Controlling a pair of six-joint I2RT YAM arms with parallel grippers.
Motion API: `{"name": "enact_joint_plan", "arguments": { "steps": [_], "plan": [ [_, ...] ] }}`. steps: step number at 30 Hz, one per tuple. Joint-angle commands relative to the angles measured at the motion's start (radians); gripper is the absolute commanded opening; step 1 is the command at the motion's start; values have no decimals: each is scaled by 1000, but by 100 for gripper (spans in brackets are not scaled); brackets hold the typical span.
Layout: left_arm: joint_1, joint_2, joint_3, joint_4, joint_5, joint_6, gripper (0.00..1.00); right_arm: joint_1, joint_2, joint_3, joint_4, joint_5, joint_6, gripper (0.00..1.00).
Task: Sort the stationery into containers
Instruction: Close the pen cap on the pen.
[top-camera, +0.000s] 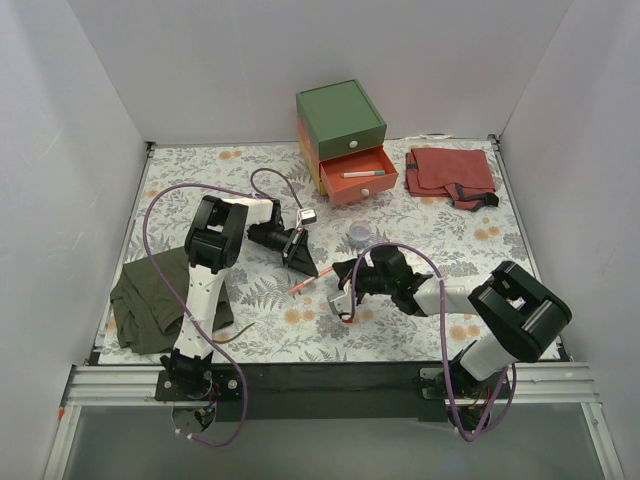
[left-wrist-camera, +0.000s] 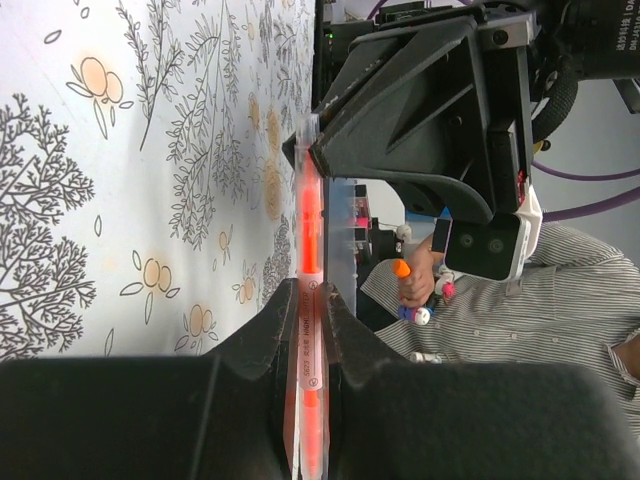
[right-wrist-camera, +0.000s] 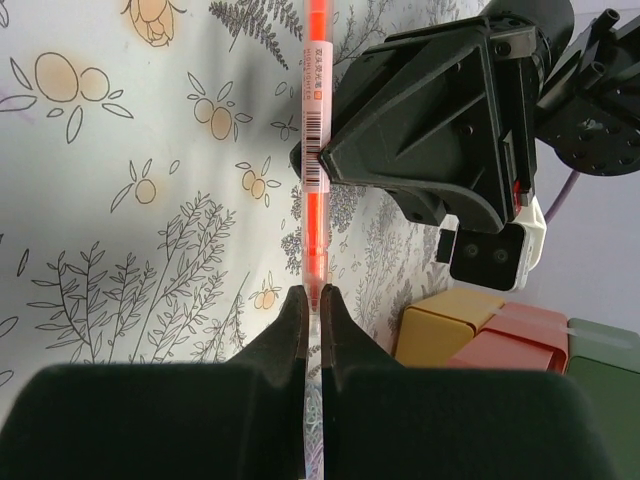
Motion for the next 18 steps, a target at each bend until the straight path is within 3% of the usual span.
{"name": "enact_joint_plan", "arguments": {
  "steps": [1, 18],
  "plan": [
    [-14, -4, 29, -20, 185, 7, 0, 26, 17, 51, -32, -79, -7, 1],
    [-24, 29, 64, -18, 144, 14, 0, 30, 29, 120, -183, -53, 91, 1]
  ]
}}
